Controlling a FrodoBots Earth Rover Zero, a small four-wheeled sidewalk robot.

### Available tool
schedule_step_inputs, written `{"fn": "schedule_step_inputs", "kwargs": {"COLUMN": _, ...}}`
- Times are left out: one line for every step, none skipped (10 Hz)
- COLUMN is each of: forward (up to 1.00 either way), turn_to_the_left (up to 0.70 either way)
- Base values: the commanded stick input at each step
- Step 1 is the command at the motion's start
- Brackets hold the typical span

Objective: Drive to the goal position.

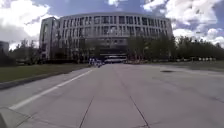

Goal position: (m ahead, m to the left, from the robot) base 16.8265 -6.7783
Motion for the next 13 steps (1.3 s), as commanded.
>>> {"fn": "schedule_step_inputs", "kwargs": {"forward": 0.7, "turn_to_the_left": 0.0}}
{"fn": "schedule_step_inputs", "kwargs": {"forward": 0.7, "turn_to_the_left": 0.0}}
{"fn": "schedule_step_inputs", "kwargs": {"forward": 0.7, "turn_to_the_left": 0.0}}
{"fn": "schedule_step_inputs", "kwargs": {"forward": 0.7, "turn_to_the_left": 0.0}}
{"fn": "schedule_step_inputs", "kwargs": {"forward": 0.7, "turn_to_the_left": 0.0}}
{"fn": "schedule_step_inputs", "kwargs": {"forward": 0.7, "turn_to_the_left": 0.0}}
{"fn": "schedule_step_inputs", "kwargs": {"forward": 0.7, "turn_to_the_left": 0.0}}
{"fn": "schedule_step_inputs", "kwargs": {"forward": 0.7, "turn_to_the_left": 0.0}}
{"fn": "schedule_step_inputs", "kwargs": {"forward": 0.7, "turn_to_the_left": 0.0}}
{"fn": "schedule_step_inputs", "kwargs": {"forward": 0.7, "turn_to_the_left": 0.0}}
{"fn": "schedule_step_inputs", "kwargs": {"forward": 0.7, "turn_to_the_left": 0.0}}
{"fn": "schedule_step_inputs", "kwargs": {"forward": 0.7, "turn_to_the_left": 0.0}}
{"fn": "schedule_step_inputs", "kwargs": {"forward": 0.7, "turn_to_the_left": 0.0}}
